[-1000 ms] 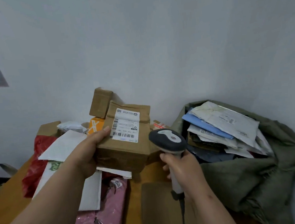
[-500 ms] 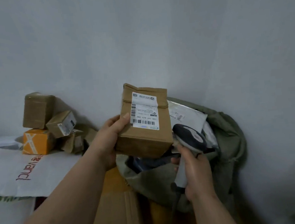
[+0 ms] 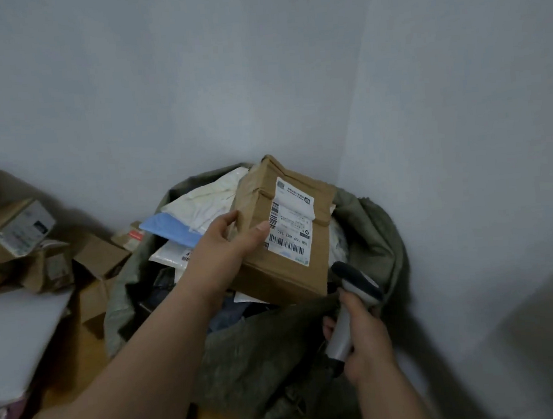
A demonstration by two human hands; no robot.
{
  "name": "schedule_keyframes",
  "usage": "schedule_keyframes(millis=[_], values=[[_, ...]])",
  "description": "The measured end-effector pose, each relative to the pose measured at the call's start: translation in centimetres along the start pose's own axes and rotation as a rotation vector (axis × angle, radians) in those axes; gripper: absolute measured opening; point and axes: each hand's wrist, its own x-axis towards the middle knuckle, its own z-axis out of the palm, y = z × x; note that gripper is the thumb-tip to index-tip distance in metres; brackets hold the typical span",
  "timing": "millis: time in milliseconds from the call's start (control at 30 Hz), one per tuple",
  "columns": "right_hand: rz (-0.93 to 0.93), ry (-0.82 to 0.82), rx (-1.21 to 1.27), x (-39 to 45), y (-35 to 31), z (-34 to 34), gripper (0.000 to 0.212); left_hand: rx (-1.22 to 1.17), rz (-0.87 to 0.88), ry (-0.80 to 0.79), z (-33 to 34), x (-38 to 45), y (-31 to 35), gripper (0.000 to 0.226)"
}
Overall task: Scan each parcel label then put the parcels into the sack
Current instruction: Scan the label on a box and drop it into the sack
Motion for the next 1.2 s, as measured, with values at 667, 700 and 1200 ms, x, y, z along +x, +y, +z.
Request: schedule_keyframes(millis=[667,700,1200], values=[[-0.379,0.114,0.172,-2.7,-7.4,0.1,0.009,0.000,0.201,0.113,3.6,2.5,0.9,0.096],[-0.416,0.095,0.181,-3.3,-7.8,0.1,0.005,0.010,0.289,0.162,4.1,2.5,0.9,0.097],[-0.606,0.074,0.172,-6.1,-9.3,-0.2,0.030,0.763,-0.023,-0.271,8.4,2.2,-2.0,0.065]])
